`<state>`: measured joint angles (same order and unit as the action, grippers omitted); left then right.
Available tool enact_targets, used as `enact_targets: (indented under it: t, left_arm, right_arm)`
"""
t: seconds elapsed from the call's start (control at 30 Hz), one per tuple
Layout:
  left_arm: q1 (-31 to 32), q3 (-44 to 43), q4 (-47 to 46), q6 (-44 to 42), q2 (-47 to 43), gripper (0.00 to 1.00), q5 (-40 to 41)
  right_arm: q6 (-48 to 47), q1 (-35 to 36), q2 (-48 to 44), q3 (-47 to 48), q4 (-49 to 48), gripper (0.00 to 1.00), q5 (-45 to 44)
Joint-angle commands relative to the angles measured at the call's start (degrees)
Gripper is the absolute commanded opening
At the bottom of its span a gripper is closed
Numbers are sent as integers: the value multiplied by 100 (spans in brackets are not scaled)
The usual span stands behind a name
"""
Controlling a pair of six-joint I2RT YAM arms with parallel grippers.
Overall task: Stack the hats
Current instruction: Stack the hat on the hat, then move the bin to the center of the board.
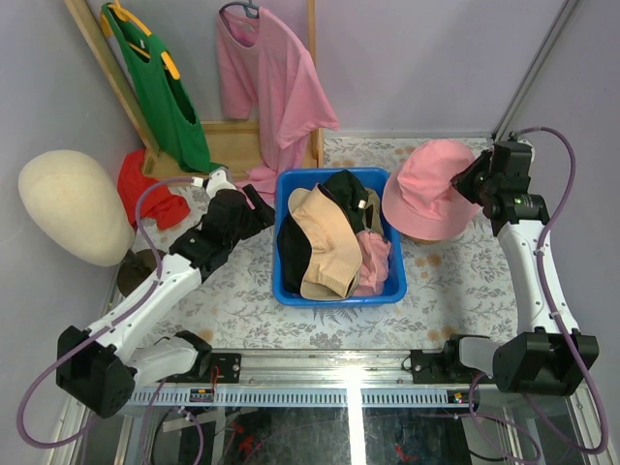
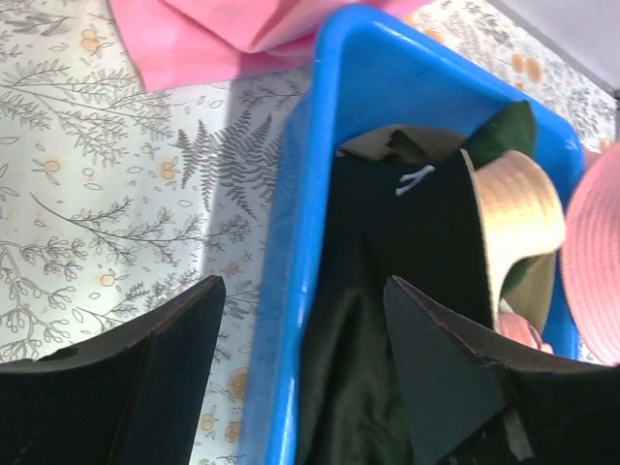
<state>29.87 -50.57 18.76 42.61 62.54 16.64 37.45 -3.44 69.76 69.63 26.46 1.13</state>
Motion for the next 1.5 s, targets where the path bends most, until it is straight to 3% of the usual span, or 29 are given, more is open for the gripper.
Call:
enact_targets:
  t: [0.0,0.27,0.7,0.8,0.9,1.13,1.47]
  left_arm:
    - [-350,104,-492,109,271,66,-484]
    - [-420,-10,-985,-71,1007,66,-975]
    - [-419,-349,-1120,-180,2087,63,-932]
    - [-420,-324,-1186,-142,2287,54,-980]
    - [-420,-220,-1257,-94,2326,33,-983]
    - [-420,-39,-1217,-196,2097,1,-726]
    - [-459,130,-582,-209,1692,0,-188]
  right_arm:
    - [-149,-25,3,293,50,24,38]
    - [-159,-25,53,365,106,29,70]
    - [-251,-25,103,736,408,38,11]
    - [-270,-25,155,856,501,40,10]
    - [-297,-25,179,950,589,43,-15]
    - [-330,-25,187,1251,769,49,-109]
    - [-387,-25,18,1515,970,51,-270]
